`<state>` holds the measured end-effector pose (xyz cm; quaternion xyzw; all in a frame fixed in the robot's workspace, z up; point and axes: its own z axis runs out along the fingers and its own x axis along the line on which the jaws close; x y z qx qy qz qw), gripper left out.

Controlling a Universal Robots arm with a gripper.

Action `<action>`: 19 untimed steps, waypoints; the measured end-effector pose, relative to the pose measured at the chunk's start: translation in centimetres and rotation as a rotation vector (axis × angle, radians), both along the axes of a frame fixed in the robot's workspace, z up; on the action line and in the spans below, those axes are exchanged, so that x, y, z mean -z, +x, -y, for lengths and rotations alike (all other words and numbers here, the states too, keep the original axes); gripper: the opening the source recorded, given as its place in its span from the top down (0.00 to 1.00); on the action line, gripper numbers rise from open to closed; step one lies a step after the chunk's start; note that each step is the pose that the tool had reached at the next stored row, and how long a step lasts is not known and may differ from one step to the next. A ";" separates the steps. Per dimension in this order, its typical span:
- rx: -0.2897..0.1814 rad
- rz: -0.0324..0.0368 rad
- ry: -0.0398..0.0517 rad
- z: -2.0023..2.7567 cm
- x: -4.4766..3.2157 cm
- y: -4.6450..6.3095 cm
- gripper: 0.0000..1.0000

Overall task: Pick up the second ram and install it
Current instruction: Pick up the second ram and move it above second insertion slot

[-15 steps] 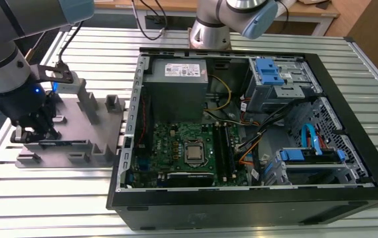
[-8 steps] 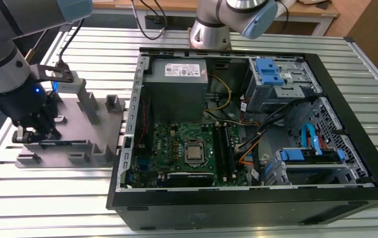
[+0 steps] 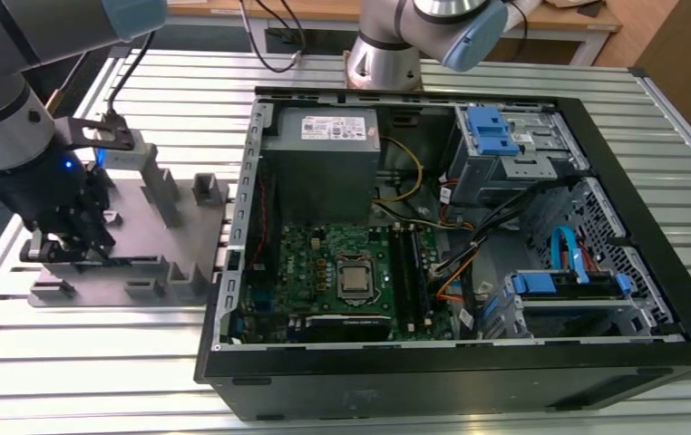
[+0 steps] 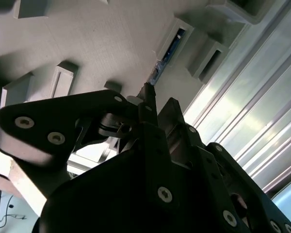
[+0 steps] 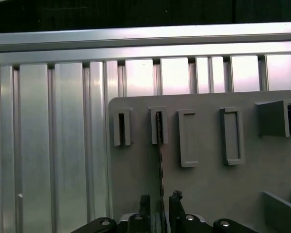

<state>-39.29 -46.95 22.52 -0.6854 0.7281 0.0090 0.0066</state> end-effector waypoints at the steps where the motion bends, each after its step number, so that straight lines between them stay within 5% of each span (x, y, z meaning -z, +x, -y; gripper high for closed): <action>1: 0.000 0.0019 0.0001 0.00 0.00 0.0 0.70; 7: 0.000 0.0050 0.0000 0.00 0.25 -0.2 0.70; 19: -0.010 0.0050 0.0024 -0.14 2.27 -1.0 0.70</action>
